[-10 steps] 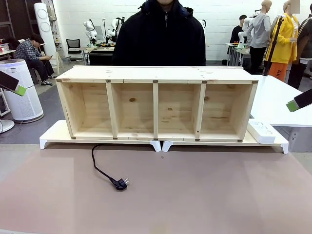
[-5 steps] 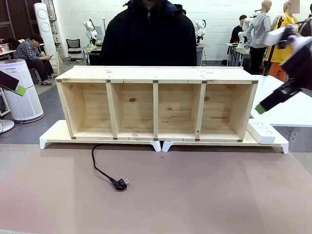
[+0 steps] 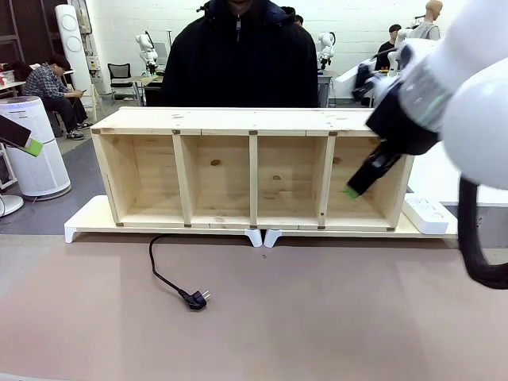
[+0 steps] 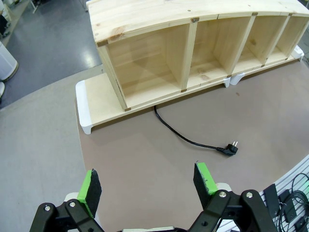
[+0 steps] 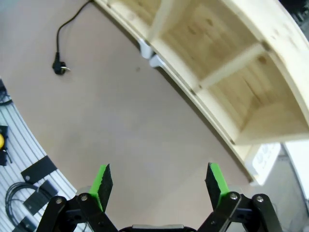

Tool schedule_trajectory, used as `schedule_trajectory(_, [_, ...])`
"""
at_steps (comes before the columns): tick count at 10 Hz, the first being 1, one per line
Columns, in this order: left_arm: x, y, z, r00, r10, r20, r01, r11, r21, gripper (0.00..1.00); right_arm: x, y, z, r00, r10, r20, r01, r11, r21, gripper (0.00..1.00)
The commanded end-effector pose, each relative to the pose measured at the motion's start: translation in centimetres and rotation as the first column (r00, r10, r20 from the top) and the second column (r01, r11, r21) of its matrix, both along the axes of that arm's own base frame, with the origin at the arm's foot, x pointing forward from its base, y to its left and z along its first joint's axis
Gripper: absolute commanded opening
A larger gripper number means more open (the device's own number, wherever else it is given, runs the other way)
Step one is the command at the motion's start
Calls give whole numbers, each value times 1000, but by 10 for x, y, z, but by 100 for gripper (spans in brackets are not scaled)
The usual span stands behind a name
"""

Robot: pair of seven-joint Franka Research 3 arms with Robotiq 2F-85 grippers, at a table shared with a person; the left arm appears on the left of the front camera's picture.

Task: Perform cable management.
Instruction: When the cord part of the Power Cable appears at the lower middle area of the table and stops, grasp the cord part of the Power Cable.

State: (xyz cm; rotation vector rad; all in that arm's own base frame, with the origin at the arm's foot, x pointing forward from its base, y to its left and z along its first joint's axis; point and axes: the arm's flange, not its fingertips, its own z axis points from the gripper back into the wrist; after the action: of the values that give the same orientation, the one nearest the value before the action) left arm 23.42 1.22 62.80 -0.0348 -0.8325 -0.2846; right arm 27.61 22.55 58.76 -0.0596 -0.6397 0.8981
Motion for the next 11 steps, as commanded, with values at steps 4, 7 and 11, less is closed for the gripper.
schedule_trajectory(4, [1, 0, 1, 1000, 4, 4, -4, 1000, -4, 100, 37, 115, -70, 976, 205, -80, -197, 976, 93, 100])
schedule_trajectory(7, [1, 0, 1, 1000, 4, 4, -4, 1000, -4, 100, 69, 173, -109, 956, 267, -121, -255, 961, 103, 100])
schedule_trajectory(11, [1, 0, 1, 1000, 4, 4, -4, 1000, -4, 100, 88, 241, -147, 897, 293, -332, -311, 950, 1, 100])
